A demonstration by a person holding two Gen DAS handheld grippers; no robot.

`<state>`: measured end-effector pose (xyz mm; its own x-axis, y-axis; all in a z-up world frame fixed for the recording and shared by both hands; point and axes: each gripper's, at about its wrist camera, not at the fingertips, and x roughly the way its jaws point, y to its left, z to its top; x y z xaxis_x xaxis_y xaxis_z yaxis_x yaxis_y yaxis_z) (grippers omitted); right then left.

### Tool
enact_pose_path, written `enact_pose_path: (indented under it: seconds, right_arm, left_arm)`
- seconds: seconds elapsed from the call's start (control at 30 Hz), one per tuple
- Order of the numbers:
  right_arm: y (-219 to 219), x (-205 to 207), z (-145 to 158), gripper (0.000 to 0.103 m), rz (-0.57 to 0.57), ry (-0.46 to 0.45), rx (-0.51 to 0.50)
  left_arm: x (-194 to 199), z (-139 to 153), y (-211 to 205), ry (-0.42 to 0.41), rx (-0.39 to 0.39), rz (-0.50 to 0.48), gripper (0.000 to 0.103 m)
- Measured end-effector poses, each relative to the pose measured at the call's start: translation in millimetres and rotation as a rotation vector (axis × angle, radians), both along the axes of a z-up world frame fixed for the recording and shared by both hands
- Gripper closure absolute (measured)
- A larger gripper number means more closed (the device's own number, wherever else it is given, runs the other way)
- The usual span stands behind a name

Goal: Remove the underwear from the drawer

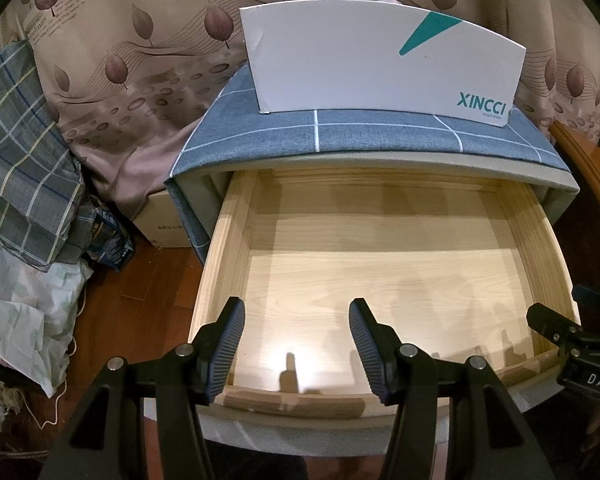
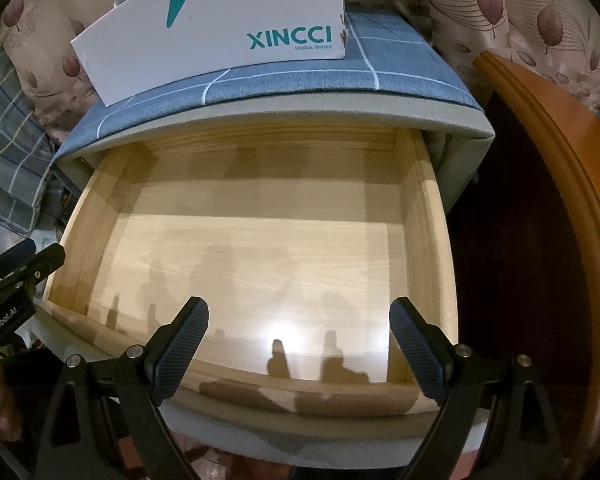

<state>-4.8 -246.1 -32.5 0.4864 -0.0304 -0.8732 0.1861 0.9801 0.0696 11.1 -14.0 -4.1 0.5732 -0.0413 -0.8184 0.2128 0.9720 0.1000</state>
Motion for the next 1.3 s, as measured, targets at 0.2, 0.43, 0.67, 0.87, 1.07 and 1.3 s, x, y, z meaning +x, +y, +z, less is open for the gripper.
enact_pose_path:
  seconds: [0.2, 0.43, 0.67, 0.87, 1.07, 1.3]
  right_arm:
    - [0.1, 0.3, 0.0, 0.013, -0.003, 0.002, -0.003]
    - [0.4, 0.3, -1.1, 0.013, -0.005, 0.007, -0.002]
    - [0.6, 0.0, -0.4, 0.013, -0.008, 0.006, -0.004]
    - [0.8, 0.1, -0.4, 0.013, -0.007, 0.007, -0.004]
    - [0.8, 0.1, -0.4, 0.013, -0.008, 0.008, -0.004]
    - [1.0, -0.2, -0.8, 0.013, -0.008, 0.01, -0.008]
  left_arm:
    - [-0.3, -0.3, -0.4, -0.001, -0.001, -0.001, 0.048]
    - [-0.2, -1.1, -0.6, 0.001, -0.002, -0.001, 0.048]
    - [-0.2, -0.9, -0.9, -0.001, -0.001, -0.001, 0.048]
    - [0.2, -0.8, -0.9, -0.001, -0.001, 0.001, 0.048]
    - [-2.0, -2.8, -2.5, 0.001, -0.003, -0.001, 0.048]
    - [-2.6, -2.9, -2.4, 0.0, -0.002, 0.0, 0.048]
